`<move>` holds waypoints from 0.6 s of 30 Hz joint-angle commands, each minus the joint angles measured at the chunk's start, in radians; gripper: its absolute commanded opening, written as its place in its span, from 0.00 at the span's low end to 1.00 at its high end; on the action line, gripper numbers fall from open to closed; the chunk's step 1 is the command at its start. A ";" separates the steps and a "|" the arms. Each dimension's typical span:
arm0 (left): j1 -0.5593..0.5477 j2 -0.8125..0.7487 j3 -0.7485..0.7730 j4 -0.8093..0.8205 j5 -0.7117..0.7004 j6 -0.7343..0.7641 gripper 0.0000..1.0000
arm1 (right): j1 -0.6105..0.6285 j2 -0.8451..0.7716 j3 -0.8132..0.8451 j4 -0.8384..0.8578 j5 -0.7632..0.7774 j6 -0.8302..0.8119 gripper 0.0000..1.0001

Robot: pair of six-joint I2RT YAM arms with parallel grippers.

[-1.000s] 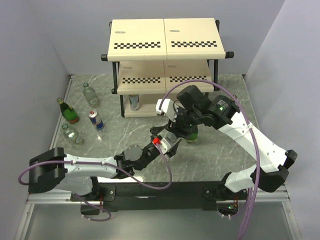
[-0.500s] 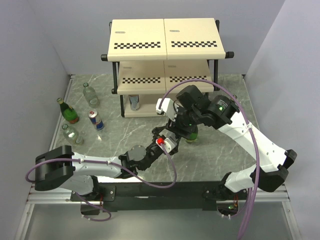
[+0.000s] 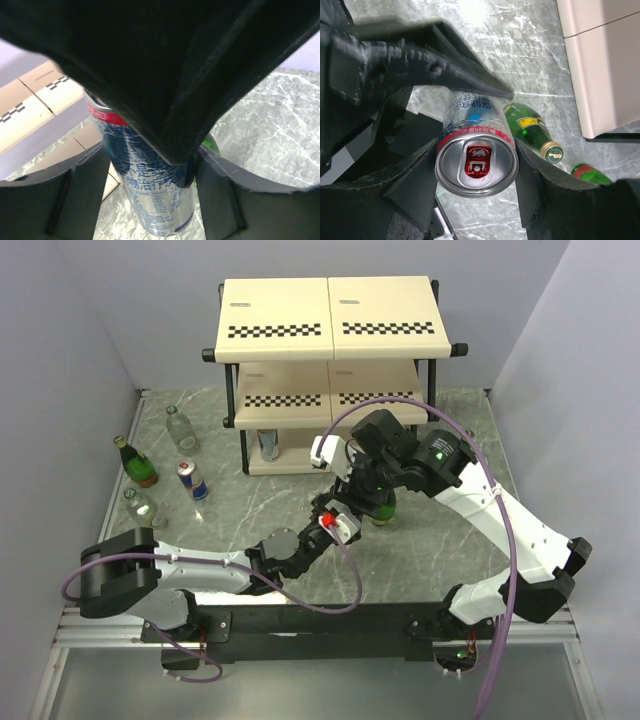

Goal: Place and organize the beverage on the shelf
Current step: Pick up the drink from the center of the board.

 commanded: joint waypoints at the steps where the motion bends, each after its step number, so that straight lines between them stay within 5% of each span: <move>1: -0.005 0.013 0.047 0.052 -0.026 0.006 0.66 | 0.008 -0.009 0.056 0.064 0.007 0.005 0.00; 18: -0.007 0.073 0.102 0.028 -0.097 0.016 0.65 | 0.071 -0.009 0.001 0.102 0.171 -0.003 0.00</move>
